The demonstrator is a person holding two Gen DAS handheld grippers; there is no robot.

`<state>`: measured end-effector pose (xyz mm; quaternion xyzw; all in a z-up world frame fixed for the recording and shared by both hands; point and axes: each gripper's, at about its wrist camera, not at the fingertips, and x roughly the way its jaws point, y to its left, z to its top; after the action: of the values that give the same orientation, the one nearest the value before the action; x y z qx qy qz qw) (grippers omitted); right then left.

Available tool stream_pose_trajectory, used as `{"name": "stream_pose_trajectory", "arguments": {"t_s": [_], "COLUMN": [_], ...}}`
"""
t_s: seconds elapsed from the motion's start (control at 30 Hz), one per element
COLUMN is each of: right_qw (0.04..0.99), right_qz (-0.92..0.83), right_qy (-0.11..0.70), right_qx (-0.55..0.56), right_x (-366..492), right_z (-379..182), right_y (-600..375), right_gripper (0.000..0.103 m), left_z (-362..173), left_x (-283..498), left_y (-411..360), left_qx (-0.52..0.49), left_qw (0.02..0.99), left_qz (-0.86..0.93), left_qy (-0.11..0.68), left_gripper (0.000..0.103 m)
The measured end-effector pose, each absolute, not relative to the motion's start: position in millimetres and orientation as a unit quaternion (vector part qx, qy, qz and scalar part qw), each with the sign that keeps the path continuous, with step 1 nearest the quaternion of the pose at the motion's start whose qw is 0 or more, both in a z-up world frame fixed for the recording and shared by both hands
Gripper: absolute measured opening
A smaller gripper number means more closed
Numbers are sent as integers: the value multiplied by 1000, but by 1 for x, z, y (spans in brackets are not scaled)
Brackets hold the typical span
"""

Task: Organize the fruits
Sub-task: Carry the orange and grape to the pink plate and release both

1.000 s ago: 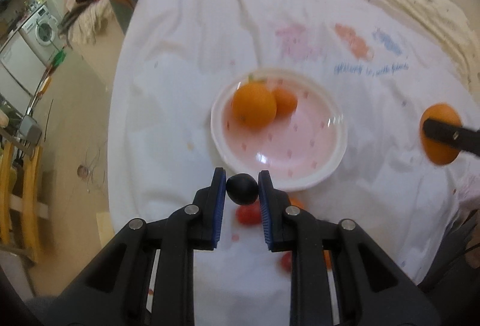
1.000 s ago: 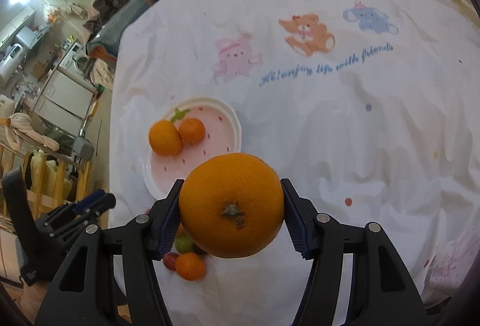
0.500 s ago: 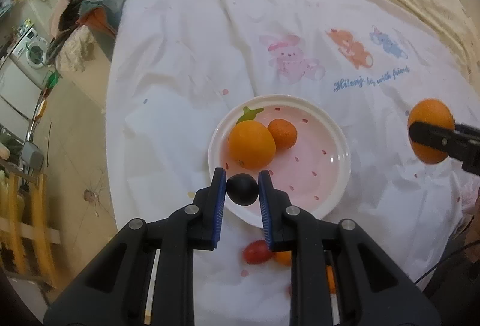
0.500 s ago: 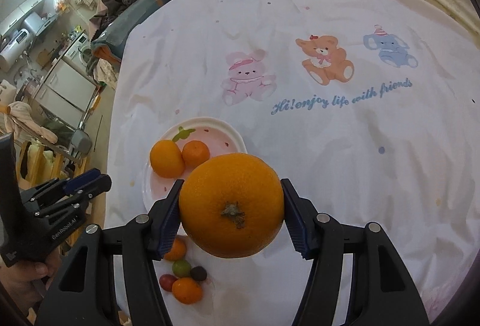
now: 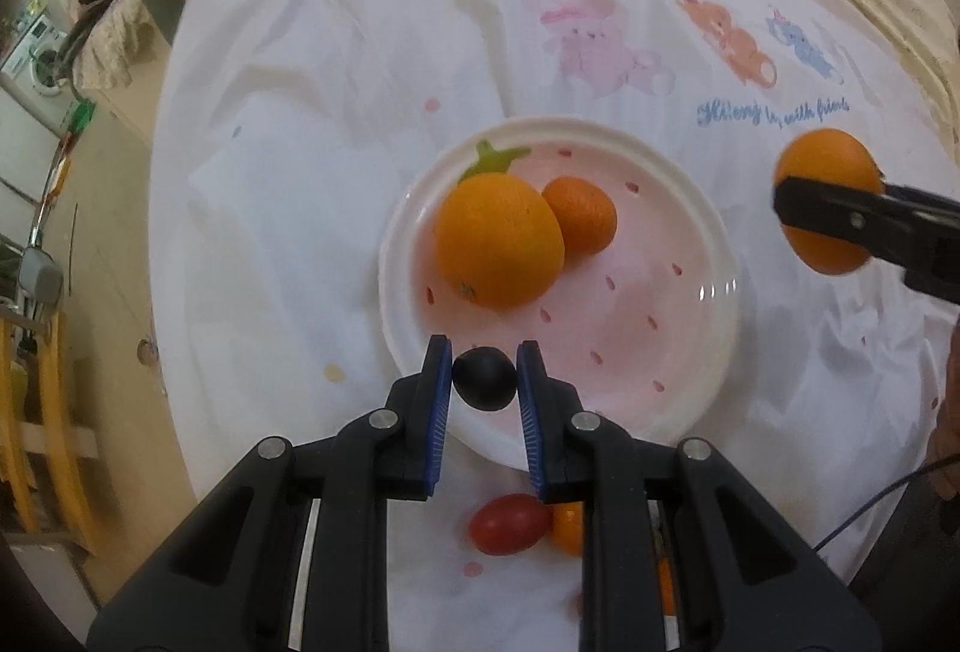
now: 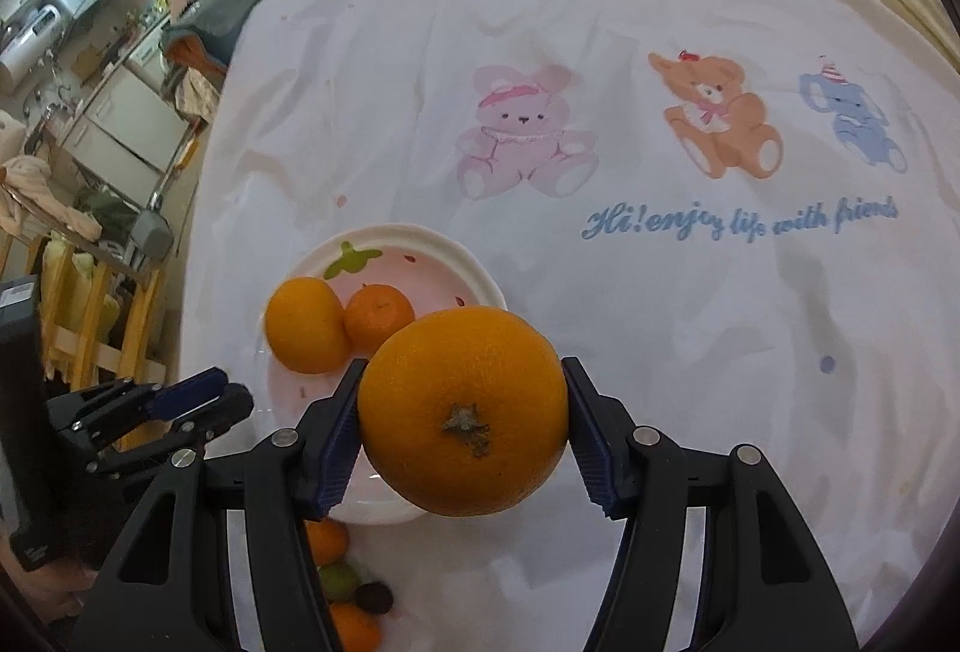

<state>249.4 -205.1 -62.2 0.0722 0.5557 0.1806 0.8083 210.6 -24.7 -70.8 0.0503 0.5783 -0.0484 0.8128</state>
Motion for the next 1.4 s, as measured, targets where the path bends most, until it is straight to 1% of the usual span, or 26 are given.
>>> {"name": "stream_pose_trajectory", "arguments": {"t_s": [0.67, 0.9, 1.07, 1.27, 1.33, 1.37, 1.4], "right_qw": [773, 775, 777, 777, 777, 776, 775], "right_qz": [201, 206, 206, 203, 202, 203, 202], "right_qy": [595, 590, 589, 590, 591, 591, 593], "right_qx": [89, 90, 77, 86, 83, 83, 87], "right_x": [265, 265, 264, 264, 264, 264, 264], "right_z": [-115, -117, -117, -118, -118, -117, -117], "right_y": [-193, -191, -187, -188, -187, -187, -188], "right_gripper": [64, 64, 64, 66, 66, 66, 66], "left_z": [-99, -99, -102, -104, -105, -104, -103], "left_x": [221, 225, 224, 226, 227, 227, 226], "left_y": [-27, -25, -31, -30, -31, -30, -30], "left_qx": [55, 47, 65, 68, 72, 71, 68], "left_qw": [796, 795, 790, 786, 785, 786, 788], "left_qz": [-49, -41, -41, -38, -39, -40, -42], "left_qy": [601, 603, 608, 614, 614, 613, 610], "left_gripper": [19, 19, 19, 20, 29, 42, 50]}}
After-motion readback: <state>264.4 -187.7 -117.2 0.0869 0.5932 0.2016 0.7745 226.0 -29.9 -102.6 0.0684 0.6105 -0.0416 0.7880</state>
